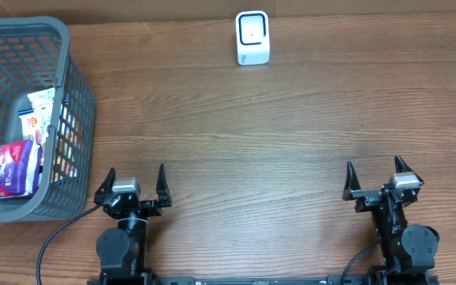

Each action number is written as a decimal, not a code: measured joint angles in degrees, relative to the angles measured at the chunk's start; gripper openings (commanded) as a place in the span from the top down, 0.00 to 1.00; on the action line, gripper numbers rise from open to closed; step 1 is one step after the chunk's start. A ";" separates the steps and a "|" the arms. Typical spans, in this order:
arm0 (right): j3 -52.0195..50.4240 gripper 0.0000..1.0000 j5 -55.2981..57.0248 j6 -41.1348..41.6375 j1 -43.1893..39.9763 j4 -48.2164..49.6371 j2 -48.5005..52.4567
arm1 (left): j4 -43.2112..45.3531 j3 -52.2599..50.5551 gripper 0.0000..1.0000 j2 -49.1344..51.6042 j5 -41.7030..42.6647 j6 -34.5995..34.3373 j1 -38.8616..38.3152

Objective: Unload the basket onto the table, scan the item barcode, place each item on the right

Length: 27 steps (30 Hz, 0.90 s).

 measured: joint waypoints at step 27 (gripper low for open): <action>0.00 0.00 0.00 0.00 0.00 0.00 0.00 | 4.04 -0.24 0.00 0.00 0.46 -1.03 0.00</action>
